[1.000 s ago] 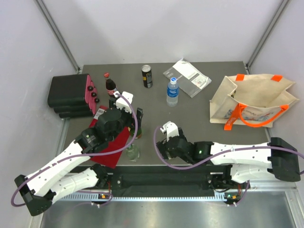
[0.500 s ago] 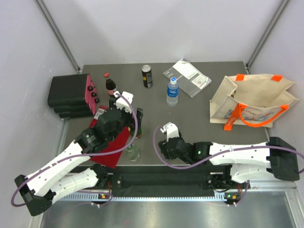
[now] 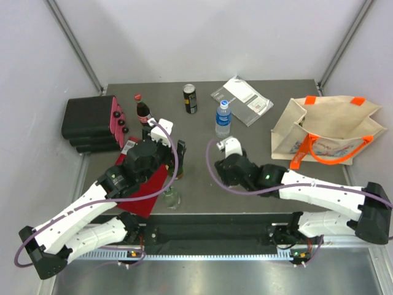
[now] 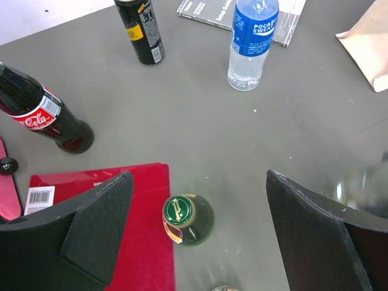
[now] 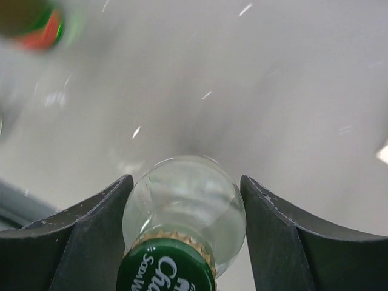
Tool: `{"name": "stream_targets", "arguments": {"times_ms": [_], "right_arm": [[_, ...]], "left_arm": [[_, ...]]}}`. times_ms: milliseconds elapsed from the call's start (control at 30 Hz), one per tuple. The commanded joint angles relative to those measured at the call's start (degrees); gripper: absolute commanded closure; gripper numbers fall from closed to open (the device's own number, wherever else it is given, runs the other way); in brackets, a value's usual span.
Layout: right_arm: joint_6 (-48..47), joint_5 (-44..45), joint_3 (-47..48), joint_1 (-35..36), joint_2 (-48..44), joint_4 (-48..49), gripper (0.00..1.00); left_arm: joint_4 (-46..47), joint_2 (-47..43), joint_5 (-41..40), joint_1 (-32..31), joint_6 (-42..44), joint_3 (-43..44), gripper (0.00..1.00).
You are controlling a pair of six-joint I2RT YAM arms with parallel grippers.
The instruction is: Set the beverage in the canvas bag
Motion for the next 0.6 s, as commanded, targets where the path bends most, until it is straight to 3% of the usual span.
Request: {"name": "stream_targets", "arguments": {"times_ms": [0,233,567], "right_arm": [[-7.9,0.3,10.5,-7.4,-5.8,2.5,1.0],[-15.7,-1.5,23.1,-19.8,-7.0,-3.5,1.0],[-22.3,-5.7,46.1,-43.7,-4.3,-9.6,1.0]], "left_arm": [[2.2,0.6,1.3,0.0,-0.2,0.7,0.06],[1.6,1.5,1.7,0.0,-0.2,1.2,0.06],[0.9,2.2,2.0,0.0,-0.2,1.5,0.06]]}}
